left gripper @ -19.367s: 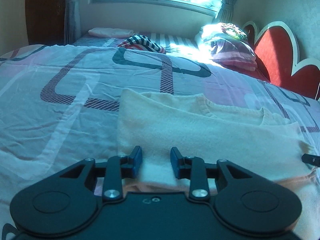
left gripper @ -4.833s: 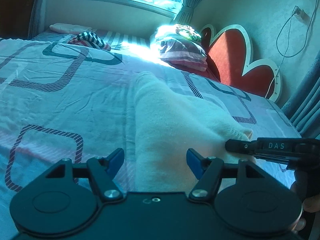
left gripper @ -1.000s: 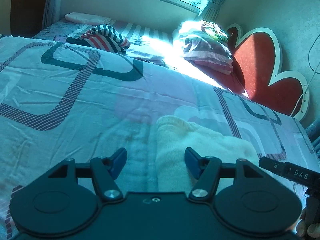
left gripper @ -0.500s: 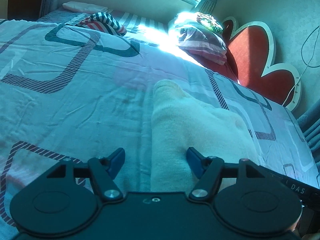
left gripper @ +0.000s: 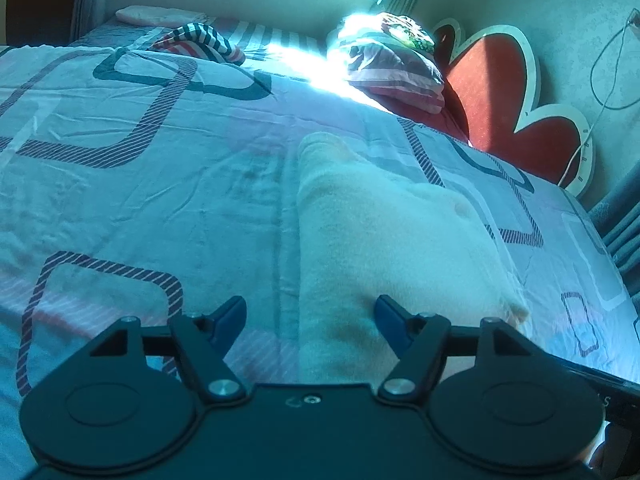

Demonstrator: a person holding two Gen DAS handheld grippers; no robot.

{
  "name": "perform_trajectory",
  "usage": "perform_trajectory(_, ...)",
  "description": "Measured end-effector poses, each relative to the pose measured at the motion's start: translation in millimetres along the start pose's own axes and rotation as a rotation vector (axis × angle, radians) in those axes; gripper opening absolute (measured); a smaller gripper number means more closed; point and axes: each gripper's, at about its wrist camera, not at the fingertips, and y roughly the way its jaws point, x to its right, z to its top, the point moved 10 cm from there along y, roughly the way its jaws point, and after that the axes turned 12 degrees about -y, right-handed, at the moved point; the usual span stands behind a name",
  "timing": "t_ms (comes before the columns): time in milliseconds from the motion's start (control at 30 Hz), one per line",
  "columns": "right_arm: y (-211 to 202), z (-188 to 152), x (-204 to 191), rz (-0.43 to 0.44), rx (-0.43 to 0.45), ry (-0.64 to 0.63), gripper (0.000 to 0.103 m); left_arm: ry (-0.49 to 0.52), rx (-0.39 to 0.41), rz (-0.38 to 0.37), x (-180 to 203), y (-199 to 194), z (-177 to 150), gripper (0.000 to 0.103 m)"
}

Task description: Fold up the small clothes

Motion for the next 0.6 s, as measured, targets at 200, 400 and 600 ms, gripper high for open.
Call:
perform_trajectory(200,-2.5,-29.8,-2.7,-0.018,-0.051,-0.021,0.059,0.011,-0.032,0.030,-4.1,6.1,-18.6,0.071)
perform_trajectory(400,-13.8,-34.9,-3.7,-0.016,-0.054,-0.029,0.059,0.038,-0.033,0.045,-1.7,3.3,-23.0,0.073)
perform_trajectory(600,-16.0,-21.3,-3.5,0.002,-0.038,0.017,0.059,0.033,-0.045,0.001,4.8,-1.8,-21.4,0.075)
